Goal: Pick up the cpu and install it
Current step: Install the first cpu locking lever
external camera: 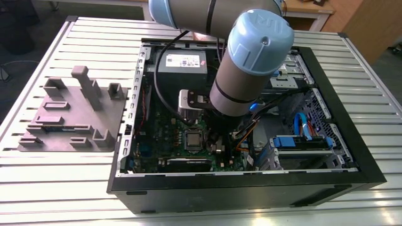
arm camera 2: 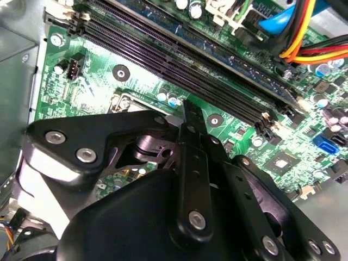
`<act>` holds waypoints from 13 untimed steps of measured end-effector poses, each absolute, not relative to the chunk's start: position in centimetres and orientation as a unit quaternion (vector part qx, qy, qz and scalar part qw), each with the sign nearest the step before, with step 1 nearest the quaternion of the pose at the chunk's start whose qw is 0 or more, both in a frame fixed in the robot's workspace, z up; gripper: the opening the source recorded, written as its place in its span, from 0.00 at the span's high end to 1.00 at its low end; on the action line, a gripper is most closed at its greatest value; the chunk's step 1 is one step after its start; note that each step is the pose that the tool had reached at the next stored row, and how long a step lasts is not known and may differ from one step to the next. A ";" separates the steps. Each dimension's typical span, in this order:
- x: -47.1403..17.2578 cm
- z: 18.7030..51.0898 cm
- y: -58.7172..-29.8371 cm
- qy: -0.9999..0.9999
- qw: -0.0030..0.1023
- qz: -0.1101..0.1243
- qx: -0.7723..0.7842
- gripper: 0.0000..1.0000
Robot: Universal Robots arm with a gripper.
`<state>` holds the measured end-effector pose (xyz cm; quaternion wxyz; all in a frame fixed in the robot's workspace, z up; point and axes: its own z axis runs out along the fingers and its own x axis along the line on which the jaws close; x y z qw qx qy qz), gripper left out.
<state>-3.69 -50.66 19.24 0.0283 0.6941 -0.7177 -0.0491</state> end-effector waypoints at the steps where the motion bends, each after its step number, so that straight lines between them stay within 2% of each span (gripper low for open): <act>1: -3.7 19.5 -50.7 -0.718 0.028 -0.049 0.694 0.90; 7: -3.7 21.5 -50.7 -0.717 0.028 -0.050 0.694 0.90; 13: -3.7 21.7 -50.7 -0.717 0.028 -0.050 0.695 0.90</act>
